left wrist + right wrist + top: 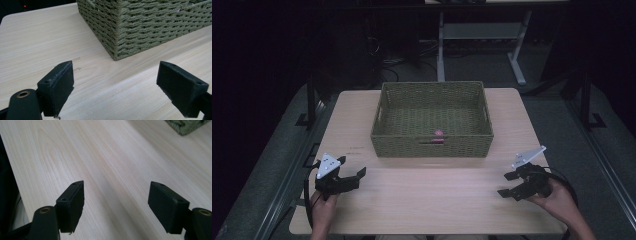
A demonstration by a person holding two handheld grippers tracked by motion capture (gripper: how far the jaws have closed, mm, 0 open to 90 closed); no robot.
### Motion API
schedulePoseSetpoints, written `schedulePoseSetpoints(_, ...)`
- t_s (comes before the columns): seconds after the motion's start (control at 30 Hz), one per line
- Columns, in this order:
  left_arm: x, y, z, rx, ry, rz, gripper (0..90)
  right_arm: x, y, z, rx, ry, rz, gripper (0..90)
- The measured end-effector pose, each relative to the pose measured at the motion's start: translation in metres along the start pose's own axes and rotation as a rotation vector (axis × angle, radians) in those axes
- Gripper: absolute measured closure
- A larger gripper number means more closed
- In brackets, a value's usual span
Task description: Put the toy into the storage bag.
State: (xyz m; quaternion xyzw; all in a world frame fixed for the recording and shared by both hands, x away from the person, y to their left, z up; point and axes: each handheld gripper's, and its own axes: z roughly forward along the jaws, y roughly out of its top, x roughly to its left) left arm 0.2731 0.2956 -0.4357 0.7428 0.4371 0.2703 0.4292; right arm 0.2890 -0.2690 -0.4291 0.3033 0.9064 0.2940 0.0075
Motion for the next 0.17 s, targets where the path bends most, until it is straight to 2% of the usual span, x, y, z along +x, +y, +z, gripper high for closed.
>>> schedulePoseSetpoints(0.17, -0.0001, 0.0003, 0.0004, 0.000, 0.001, 0.001, 13.9, 0.0030, -0.0044, -0.0012, -0.005, -0.011, 0.000, 28.3)
